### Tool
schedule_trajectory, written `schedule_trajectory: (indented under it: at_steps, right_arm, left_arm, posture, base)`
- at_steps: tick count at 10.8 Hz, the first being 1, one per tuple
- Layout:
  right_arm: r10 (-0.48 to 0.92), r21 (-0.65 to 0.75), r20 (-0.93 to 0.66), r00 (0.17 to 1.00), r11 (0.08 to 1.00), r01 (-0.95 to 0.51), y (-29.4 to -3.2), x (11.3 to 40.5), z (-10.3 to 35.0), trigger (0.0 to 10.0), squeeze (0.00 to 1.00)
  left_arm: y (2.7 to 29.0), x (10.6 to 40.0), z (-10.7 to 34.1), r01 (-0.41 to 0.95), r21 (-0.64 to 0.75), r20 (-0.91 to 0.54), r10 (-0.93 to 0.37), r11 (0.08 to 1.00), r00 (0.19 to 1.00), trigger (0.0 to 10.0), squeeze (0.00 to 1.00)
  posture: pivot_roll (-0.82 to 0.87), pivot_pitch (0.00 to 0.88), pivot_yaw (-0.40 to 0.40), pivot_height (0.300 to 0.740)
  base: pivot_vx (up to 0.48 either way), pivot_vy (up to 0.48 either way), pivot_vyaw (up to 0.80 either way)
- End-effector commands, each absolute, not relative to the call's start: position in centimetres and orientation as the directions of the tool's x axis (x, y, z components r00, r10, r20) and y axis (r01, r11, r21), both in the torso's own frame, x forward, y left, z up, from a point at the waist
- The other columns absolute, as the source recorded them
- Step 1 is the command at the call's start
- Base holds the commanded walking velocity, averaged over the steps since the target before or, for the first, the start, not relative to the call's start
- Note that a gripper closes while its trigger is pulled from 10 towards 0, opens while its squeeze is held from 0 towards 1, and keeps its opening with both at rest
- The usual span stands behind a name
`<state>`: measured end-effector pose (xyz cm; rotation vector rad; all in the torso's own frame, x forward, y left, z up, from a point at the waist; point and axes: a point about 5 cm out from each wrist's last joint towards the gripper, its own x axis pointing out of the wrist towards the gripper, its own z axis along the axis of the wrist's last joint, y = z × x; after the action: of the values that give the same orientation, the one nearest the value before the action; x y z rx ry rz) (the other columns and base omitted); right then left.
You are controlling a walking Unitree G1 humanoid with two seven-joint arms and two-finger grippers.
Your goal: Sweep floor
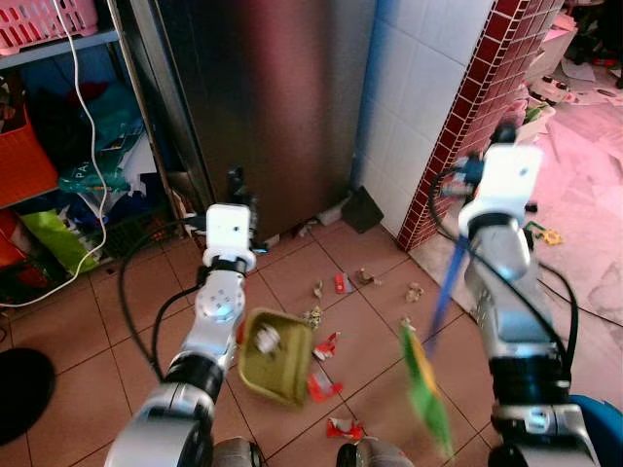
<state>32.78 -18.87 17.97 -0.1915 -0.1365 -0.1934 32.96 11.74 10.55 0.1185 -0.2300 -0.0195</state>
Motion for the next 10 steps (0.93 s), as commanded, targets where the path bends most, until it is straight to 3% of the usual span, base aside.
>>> schedule_trajectory:
  at_steps: [1,3,6,9,10]
  right_arm:
    - [-0.172,-0.200,0.200,0.965,0.957,0.212,-18.6,32.7,19.0,10.0,0.00]
    - [-0.200,-0.244,0.145,0.969,0.942,0.231,-19.1,32.6,18.2,10.0,0.00]
    - [-0.238,-0.211,-0.036,0.971,0.951,0.225,-19.0,32.6,15.7,10.0,0.00]
    - [-0.239,-0.057,-0.117,0.964,0.971,0.234,-18.4,32.5,15.1,10.0,0.00]
    - [-0.227,0.023,-0.152,0.962,0.972,0.233,-17.9,32.5,15.0,10.0,0.00]
  left_arm:
    - [11.5,33.2,11.9,0.007,0.132,0.273,-0.043,0.991,0.961,10.0,0.00]
    - [11.6,32.5,10.9,0.014,0.144,0.192,-0.041,0.989,0.981,10.0,0.00]
    - [9.5,32.5,7.3,0.111,0.139,-0.087,-0.099,0.984,0.991,10.0,0.00]
    - [7.5,32.4,6.6,0.149,0.112,-0.130,-0.134,0.983,0.982,10.0,0.00]
    - [7.9,32.6,6.3,0.103,0.089,-0.157,-0.088,0.991,0.984,10.0,0.00]
  posture:
    - [-0.11,0.058,0.009,0.740]
    - [-0.11,0.063,0.004,0.740]
    - [-0.12,0.065,-0.001,0.740]
    - [-0.13,0.064,0.004,0.740]
    - [-0.13,0.064,0.005,0.740]
  base:
    - [0.000,0.000,0.00]
    - [0.000,0.000,0.00]
    - [0.000,0.000,0.00]
    - [0.000,0.000,0.00]
    - [0.000,0.000,0.00]
